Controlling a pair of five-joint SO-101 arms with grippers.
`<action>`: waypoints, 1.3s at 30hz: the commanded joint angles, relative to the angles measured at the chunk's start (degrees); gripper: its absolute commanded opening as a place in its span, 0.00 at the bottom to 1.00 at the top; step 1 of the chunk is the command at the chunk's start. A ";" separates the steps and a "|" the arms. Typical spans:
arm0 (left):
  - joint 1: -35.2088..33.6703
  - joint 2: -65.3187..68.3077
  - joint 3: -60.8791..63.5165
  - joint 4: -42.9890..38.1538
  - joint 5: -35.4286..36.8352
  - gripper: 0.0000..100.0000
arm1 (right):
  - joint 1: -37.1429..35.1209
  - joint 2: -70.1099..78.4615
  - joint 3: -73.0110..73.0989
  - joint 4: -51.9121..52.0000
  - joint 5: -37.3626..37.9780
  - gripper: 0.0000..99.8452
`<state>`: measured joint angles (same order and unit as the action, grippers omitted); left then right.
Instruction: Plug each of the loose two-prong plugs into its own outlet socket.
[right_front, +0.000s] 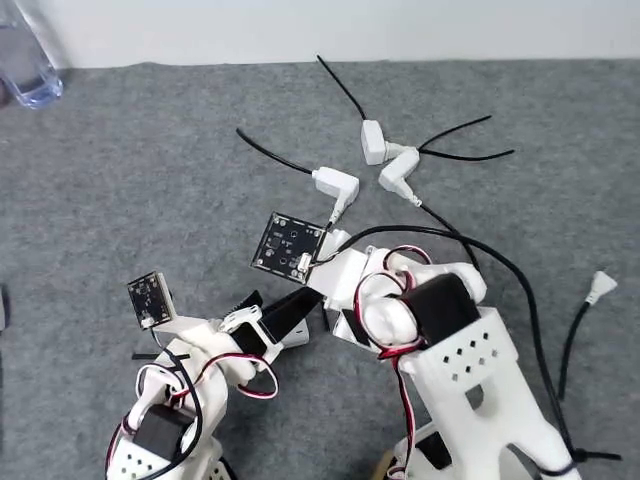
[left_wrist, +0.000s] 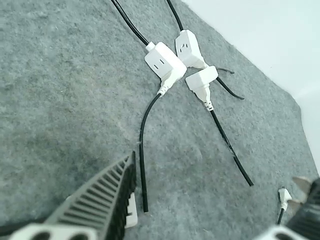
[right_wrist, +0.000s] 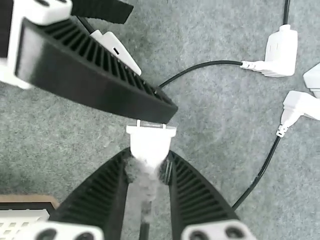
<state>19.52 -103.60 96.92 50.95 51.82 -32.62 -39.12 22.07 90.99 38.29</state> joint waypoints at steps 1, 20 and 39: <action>0.18 -0.62 -0.48 0.18 -0.53 0.48 | -0.66 -1.54 -2.73 0.57 -0.62 0.01; 0.09 -0.62 -0.48 0.18 -0.53 0.48 | -0.40 -0.84 -10.37 3.91 -1.93 0.01; -0.09 -0.62 -0.48 0.26 -0.53 0.48 | 11.74 -1.36 14.33 -10.59 7.12 0.01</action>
<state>19.43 -103.60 96.92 50.95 51.74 -23.56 -39.30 33.67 84.48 43.12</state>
